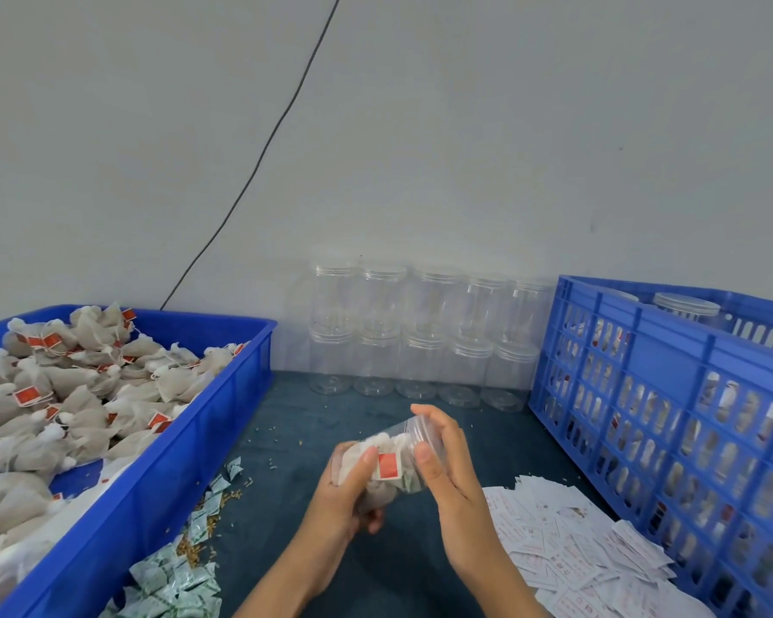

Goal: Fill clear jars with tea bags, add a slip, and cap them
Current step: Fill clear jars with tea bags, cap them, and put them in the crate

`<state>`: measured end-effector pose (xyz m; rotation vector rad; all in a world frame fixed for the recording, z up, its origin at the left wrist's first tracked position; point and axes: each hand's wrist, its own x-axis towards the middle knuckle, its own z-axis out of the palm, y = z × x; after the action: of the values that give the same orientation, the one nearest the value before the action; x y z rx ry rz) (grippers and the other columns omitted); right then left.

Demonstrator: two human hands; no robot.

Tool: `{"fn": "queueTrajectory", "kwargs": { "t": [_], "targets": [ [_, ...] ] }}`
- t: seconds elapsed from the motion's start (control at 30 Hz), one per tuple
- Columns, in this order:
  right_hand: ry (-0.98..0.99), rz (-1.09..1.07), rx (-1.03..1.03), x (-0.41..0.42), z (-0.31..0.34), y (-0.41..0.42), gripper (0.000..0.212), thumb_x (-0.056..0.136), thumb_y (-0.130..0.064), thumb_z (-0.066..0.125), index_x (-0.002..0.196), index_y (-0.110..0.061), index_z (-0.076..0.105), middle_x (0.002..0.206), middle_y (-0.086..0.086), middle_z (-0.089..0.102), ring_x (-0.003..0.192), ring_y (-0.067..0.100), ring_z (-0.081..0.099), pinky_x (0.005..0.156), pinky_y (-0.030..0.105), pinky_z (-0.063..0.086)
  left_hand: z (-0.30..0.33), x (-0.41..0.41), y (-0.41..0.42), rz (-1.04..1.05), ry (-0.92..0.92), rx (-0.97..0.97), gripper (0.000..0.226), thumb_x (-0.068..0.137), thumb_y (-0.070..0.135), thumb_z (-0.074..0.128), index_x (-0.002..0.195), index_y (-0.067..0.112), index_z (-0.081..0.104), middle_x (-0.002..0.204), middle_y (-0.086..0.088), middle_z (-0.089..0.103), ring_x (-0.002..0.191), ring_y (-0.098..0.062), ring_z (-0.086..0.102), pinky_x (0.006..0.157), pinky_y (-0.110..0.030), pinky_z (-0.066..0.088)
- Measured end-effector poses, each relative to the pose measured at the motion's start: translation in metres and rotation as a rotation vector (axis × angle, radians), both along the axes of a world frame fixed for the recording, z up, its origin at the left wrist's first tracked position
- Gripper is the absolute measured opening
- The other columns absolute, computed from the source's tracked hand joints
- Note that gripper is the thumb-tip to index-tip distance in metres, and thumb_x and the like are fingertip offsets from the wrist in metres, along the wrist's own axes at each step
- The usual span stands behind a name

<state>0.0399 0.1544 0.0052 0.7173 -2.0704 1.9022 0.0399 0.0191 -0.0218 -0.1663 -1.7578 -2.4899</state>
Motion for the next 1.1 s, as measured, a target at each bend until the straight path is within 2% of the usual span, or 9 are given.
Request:
{"fn": "queueTrajectory", "kwargs": {
  "t": [0.1,0.2,0.33,0.43,0.53,0.67,0.77,0.93,1.1],
  "targets": [
    [-0.115,-0.013,-0.056,-0.003,0.0,0.001,0.034,0.087,-0.045,0.045,0.119,-0.036,0.052,0.118,0.0,0.056,0.109,0.009,0.058,0.096,0.028,0.049,-0.001,0.001,0.0,0.11,0.139,-0.109,0.049,0.071,0.034,0.072,0.109,0.015,0.049,0.087,-0.005,0.065,0.067,-0.015,0.059,0.05,-0.028,0.046],
    [-0.202,-0.059,-0.079,-0.005,0.001,0.003,0.02,0.094,-0.043,0.043,0.107,-0.031,0.051,0.099,0.007,0.059,0.084,0.01,0.064,0.081,0.031,0.055,-0.004,0.002,-0.003,0.12,0.211,-0.24,0.058,0.065,0.036,0.079,0.112,0.018,0.049,0.095,-0.004,0.067,0.074,-0.014,0.063,0.056,-0.026,0.05],
    [-0.182,-0.1,-0.012,-0.005,-0.001,0.005,0.028,0.093,-0.054,0.048,0.099,-0.027,0.052,0.096,0.003,0.058,0.087,0.017,0.062,0.082,0.04,0.053,-0.002,0.005,0.003,0.027,0.052,-0.144,0.055,0.068,0.053,0.071,0.105,0.017,0.054,0.081,-0.008,0.062,0.06,-0.014,0.054,0.046,-0.024,0.037],
    [0.083,-0.089,0.146,0.001,-0.002,0.003,0.042,0.087,-0.062,0.044,0.117,-0.034,0.052,0.116,-0.01,0.054,0.109,0.01,0.056,0.092,0.025,0.047,0.002,0.005,0.0,-0.159,-0.168,-0.006,0.041,0.08,0.057,0.062,0.085,0.016,0.065,0.065,-0.005,0.049,0.051,-0.013,0.036,0.043,-0.022,0.025],
    [0.187,-0.11,0.239,0.002,-0.005,0.001,0.038,0.091,-0.056,0.039,0.123,-0.037,0.045,0.119,-0.017,0.048,0.111,0.006,0.052,0.089,0.013,0.042,0.005,0.004,-0.004,-0.159,-0.161,-0.014,0.043,0.08,0.058,0.061,0.083,0.015,0.06,0.061,-0.004,0.047,0.05,-0.012,0.035,0.042,-0.02,0.023],
    [0.061,-0.122,0.113,0.001,-0.008,-0.005,0.028,0.094,-0.052,0.039,0.112,-0.032,0.046,0.106,-0.005,0.051,0.093,0.011,0.056,0.08,0.026,0.05,0.005,0.004,-0.004,0.056,0.004,-0.108,0.043,0.078,0.051,0.052,0.093,0.01,0.049,0.07,-0.003,0.049,0.052,-0.011,0.041,0.045,-0.021,0.025],
    [-0.07,-0.135,0.041,-0.002,-0.01,-0.009,0.014,0.1,-0.039,0.039,0.105,-0.03,0.048,0.1,0.002,0.057,0.083,0.009,0.06,0.07,0.021,0.051,0.002,0.003,-0.004,0.154,0.117,-0.229,0.038,0.08,0.041,0.059,0.099,0.009,0.051,0.073,0.002,0.057,0.056,-0.006,0.051,0.045,-0.018,0.035],
    [-0.418,-0.081,-0.059,-0.008,-0.005,-0.002,0.025,0.099,-0.042,0.038,0.104,-0.025,0.055,0.1,0.004,0.066,0.092,0.022,0.068,0.084,0.045,0.057,-0.003,0.001,-0.001,0.232,0.258,-0.313,0.038,0.075,0.034,0.07,0.1,0.013,0.05,0.081,0.004,0.064,0.069,-0.013,0.065,0.054,-0.02,0.049],
    [-0.058,-0.122,0.124,0.001,-0.005,-0.007,0.04,0.087,-0.071,0.03,0.117,-0.048,0.046,0.114,-0.013,0.055,0.103,0.001,0.058,0.086,0.017,0.047,0.006,0.003,-0.002,0.09,-0.061,-0.126,0.047,0.07,0.054,0.066,0.089,0.013,0.051,0.06,0.002,0.052,0.046,-0.009,0.042,0.039,-0.018,0.025]
  ]
}}
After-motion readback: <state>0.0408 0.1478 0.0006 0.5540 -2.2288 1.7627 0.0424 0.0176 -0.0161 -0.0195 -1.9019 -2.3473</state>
